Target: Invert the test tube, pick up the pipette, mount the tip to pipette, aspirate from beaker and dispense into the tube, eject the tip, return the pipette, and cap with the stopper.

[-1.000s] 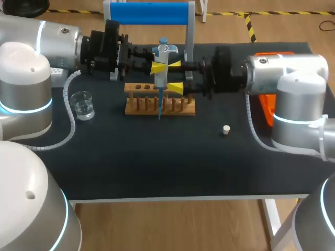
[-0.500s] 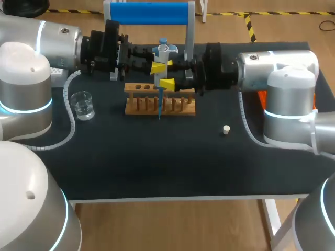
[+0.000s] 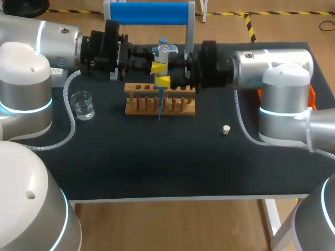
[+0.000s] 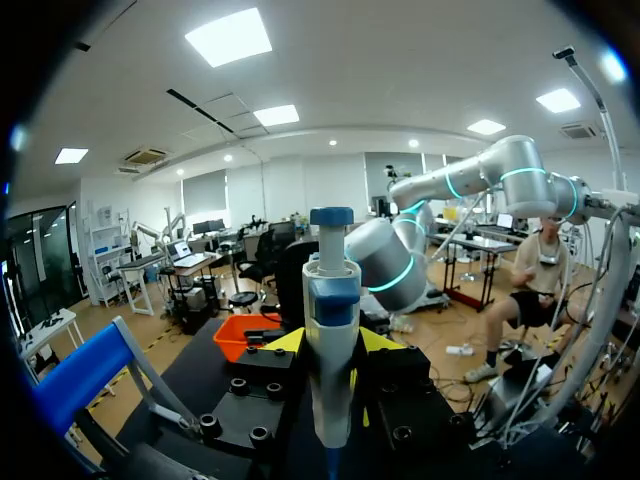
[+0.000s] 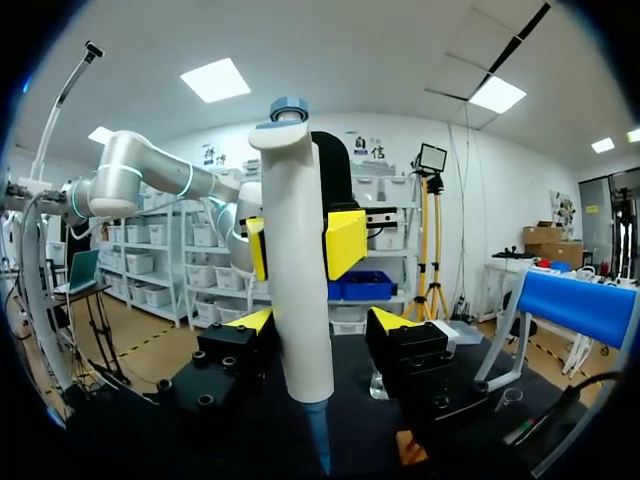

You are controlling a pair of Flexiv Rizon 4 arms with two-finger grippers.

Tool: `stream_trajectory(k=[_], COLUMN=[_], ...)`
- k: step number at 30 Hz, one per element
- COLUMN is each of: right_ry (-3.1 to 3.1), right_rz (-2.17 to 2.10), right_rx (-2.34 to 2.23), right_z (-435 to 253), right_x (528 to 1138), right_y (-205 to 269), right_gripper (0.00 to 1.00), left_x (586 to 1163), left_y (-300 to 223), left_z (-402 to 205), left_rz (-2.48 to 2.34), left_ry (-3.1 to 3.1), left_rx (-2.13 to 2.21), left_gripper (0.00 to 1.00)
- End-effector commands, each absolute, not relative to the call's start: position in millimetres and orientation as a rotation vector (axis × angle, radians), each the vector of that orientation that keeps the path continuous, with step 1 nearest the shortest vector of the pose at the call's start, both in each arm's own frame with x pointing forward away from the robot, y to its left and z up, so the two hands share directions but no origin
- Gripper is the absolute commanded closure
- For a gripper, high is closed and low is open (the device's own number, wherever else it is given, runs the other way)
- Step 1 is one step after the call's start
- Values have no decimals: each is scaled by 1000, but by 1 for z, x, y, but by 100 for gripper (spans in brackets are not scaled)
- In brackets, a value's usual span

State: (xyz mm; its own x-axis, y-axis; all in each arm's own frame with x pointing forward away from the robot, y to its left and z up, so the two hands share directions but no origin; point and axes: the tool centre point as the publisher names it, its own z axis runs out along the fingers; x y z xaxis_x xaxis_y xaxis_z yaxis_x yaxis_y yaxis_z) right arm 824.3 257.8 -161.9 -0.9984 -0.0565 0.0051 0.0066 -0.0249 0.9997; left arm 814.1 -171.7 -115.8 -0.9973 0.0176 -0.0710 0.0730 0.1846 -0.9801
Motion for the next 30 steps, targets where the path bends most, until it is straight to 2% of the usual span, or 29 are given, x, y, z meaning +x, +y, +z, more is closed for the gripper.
stream_trajectory(k=[1, 8, 20, 22, 24, 26, 30], right_ry=[-2157, -2155, -2156, -2158, -2160, -2162, -2167], right_rz=[-2223, -2220, -2216, -2216, -2217, -2217, -2218], right_rx=[64, 63, 79, 81, 82, 86, 99], right_z=[-160, -159, -158, -158, -158, -158, -157], right_x=[824, 824, 822, 822, 821, 821, 820], right_y=[258, 258, 262, 262, 262, 262, 261], right_gripper=[45, 53, 53, 62, 85, 100, 100], left_x=[815, 815, 815, 815, 815, 815, 815], left_y=[-172, -172, -172, -172, -172, -172, -172], left_z=[-115, -115, -115, -115, -115, -115, -115], left_rz=[-1978, -1978, -1978, -1978, -1978, -1978, -1978], left_ry=[2385, 2385, 2385, 2385, 2385, 2385, 2385], left_rx=[93, 93, 93, 93, 93, 93, 93], left_gripper=[100, 100, 100, 100, 100, 100, 100])
